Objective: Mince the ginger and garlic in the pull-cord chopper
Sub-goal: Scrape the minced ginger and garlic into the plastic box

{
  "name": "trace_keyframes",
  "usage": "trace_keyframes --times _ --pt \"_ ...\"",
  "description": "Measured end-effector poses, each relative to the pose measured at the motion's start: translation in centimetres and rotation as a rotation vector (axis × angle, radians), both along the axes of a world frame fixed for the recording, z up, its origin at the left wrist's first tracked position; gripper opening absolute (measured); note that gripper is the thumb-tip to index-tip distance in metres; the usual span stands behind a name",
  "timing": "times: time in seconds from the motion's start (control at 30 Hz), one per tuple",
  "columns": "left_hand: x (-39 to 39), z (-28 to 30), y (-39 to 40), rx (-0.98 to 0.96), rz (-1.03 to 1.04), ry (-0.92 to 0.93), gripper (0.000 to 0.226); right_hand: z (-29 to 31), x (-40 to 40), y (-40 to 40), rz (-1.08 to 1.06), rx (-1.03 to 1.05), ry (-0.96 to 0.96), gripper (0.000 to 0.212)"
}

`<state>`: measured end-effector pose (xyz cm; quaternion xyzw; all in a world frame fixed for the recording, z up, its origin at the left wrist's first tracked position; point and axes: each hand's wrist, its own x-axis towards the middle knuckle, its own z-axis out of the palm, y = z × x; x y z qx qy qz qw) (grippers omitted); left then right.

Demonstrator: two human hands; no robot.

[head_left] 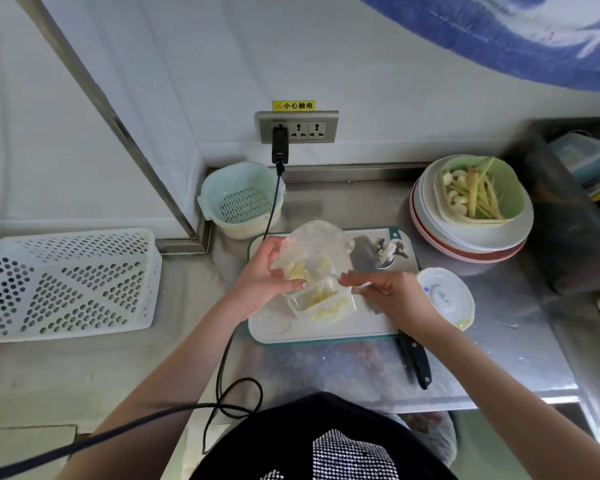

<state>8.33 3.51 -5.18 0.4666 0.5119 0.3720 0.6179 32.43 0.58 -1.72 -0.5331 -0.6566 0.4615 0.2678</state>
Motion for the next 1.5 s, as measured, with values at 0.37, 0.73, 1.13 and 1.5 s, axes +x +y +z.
trace_keyframes --times 0.37,0.73,1.13,1.5 --pt "-0.4 -0.4 0.0 -0.106 -0.003 -0.108 0.075 -0.1 -0.1 -0.5 0.026 0.001 -0.036 0.027" --pt "-0.3 1.0 0.5 -0.182 0.084 -0.433 0.067 0.6 -2.4 0.6 0.094 -0.069 0.115 0.031" --pt "1.1 0.4 1.0 -0.110 0.015 -0.164 0.064 -0.3 0.0 1.4 0.029 0.121 -0.095 0.030" --pt "1.3 0.7 0.6 -0.124 0.007 -0.133 0.060 0.7 -0.9 1.0 0.099 0.194 -0.093 0.031"
